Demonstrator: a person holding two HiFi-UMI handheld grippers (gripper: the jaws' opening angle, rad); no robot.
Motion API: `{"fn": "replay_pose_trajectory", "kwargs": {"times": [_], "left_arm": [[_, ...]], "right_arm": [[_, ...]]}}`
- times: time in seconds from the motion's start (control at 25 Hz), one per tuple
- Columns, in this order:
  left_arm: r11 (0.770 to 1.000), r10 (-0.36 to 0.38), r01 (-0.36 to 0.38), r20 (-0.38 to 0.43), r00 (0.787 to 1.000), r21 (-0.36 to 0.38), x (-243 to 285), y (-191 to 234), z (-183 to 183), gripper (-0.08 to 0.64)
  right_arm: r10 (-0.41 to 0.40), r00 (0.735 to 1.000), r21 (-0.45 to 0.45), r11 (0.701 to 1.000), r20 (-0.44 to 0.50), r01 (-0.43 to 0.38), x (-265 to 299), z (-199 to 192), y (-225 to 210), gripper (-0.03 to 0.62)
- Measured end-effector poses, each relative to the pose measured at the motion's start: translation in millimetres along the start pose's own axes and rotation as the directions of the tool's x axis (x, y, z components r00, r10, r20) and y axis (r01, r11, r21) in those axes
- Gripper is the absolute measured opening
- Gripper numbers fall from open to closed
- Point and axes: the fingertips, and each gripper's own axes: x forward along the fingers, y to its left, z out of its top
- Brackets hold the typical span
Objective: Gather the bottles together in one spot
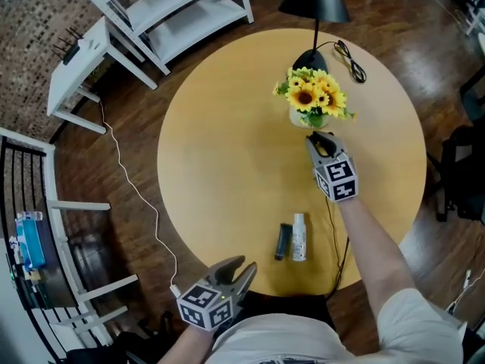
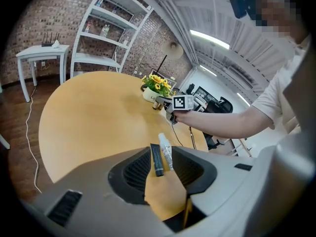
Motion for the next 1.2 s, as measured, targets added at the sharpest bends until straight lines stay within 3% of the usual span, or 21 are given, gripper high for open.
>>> {"fn": "replay_pose_trajectory", "kwargs": {"times": [0.28,0.36,0.72,0.92,1.2], "left_arm": [[1.0,-0.016,0.016,-0.019,1.0,0.012,8.7,-0.9,3.2,0.133],[1.0,-0.022,0.022,-0.022,1.0,0.017,9.5,-2.5,3.1,0.133],[0.998,-0.042,0.043,-0.024,0.999,0.043,5.6,-1.7,-2.1,0.133],[0.995,-0.061,0.061,-0.003,0.998,0.078,-0.4,-1.2,-4.5,0.133],[0.983,-0.124,0.117,0.045,0.991,0.144,-28.2,-9.9,-0.3,0.133]], "right_arm": [[-0.008,1.0,-0.009,1.0,0.008,0.008,1.1,1.0,0.7,0.082],[-0.012,1.0,-0.016,1.0,0.014,0.012,-0.8,3.4,0.9,0.121],[-0.039,0.998,-0.048,0.998,0.053,0.042,-23.7,24.4,2.8,0.13],[-0.055,0.996,-0.026,0.998,0.076,0.057,-73.7,42.2,24.6,0.154],[-0.031,0.999,0.06,0.998,0.005,0.031,-182.9,31.4,107.9,0.164]]}}
